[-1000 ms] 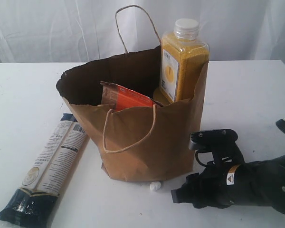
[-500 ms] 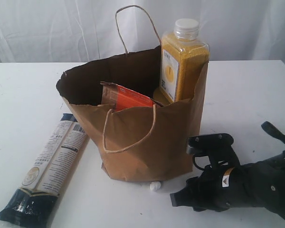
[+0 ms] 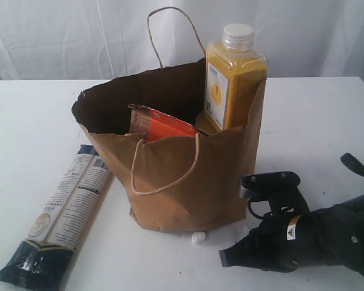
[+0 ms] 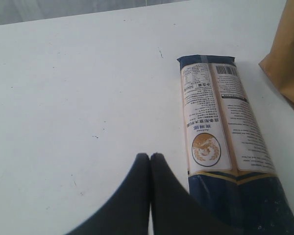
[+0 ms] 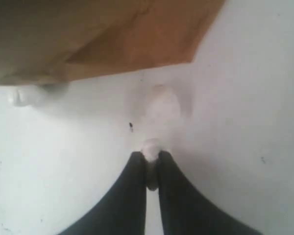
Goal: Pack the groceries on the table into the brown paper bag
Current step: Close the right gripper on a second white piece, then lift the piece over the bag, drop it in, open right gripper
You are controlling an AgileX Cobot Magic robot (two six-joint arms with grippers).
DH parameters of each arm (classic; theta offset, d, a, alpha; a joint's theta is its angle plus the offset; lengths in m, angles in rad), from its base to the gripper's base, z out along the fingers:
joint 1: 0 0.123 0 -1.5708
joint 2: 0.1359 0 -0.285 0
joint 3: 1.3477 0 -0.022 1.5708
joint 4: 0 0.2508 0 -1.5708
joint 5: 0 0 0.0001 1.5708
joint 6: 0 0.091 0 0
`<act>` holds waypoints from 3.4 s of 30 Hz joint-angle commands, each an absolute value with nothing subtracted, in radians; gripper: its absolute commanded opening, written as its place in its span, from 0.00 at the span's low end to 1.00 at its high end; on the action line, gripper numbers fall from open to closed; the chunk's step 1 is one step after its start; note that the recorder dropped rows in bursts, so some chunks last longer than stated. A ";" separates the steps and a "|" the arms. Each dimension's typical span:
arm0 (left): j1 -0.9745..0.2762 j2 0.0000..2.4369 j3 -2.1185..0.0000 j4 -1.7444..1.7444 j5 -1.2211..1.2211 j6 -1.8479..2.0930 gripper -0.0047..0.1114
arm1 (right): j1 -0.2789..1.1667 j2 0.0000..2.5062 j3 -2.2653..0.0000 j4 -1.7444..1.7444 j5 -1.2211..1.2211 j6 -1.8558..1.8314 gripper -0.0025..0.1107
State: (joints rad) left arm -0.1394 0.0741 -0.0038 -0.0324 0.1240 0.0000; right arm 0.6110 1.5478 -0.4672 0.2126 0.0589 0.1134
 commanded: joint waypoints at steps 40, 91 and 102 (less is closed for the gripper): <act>-0.137 0.069 0.000 -0.040 0.126 0.000 0.04 | 0.609 0.911 -0.803 0.073 0.507 -0.069 0.02; -0.137 0.069 0.000 -0.040 0.126 0.000 0.04 | 0.644 0.888 -0.971 -0.038 0.613 0.094 0.55; -0.137 0.069 0.000 -0.040 0.126 0.000 0.04 | 0.644 0.711 -0.703 -0.055 0.599 0.226 0.50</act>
State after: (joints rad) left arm -0.1394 0.0741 -0.0038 -0.0324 0.1240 0.0000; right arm 0.6408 0.7385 -0.7652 -0.0418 0.6117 0.1903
